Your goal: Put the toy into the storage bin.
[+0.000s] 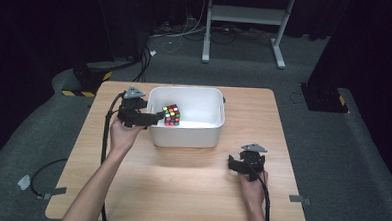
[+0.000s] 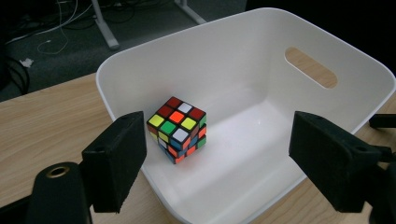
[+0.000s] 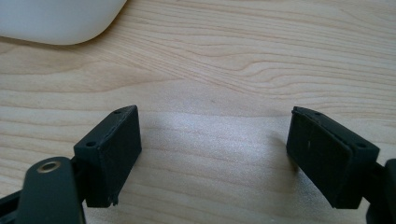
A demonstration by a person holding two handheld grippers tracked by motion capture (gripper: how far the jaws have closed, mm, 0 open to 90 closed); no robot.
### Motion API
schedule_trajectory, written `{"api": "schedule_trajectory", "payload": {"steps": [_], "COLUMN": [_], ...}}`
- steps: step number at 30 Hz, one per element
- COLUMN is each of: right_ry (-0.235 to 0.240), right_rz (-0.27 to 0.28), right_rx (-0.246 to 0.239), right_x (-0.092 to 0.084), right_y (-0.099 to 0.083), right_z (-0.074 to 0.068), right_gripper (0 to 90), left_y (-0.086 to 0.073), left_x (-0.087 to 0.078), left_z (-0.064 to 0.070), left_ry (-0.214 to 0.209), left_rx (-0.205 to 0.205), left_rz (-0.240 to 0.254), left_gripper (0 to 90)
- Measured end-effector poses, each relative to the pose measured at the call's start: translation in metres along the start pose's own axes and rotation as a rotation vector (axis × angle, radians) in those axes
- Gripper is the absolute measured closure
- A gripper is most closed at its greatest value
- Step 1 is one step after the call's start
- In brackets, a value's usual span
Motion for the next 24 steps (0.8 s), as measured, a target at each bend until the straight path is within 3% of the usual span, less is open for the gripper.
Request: {"api": "schedule_trajectory", "payload": {"steps": [24], "right_ry": [0.0], "right_rz": [0.0], "right_rx": [0.0], "right_x": [0.0], "right_y": [0.0], "right_z": [0.0], "right_gripper": [17.6], "left_y": [-0.008], "left_x": [-0.014], "left_z": [-0.009], "left_ry": [0.002], "left_rx": [-0.016], "left_rz": [0.005], "left_gripper": [19.5]}}
Point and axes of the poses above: each handheld gripper's, and its own axes: x roughly forward along the jaws, y roughly out of its top, z roughly to its right, the point moved 3 cm from there along x, roughly forward along the jaws, and after that the axes turned 11 degrees about y, right-handed, at the moved point
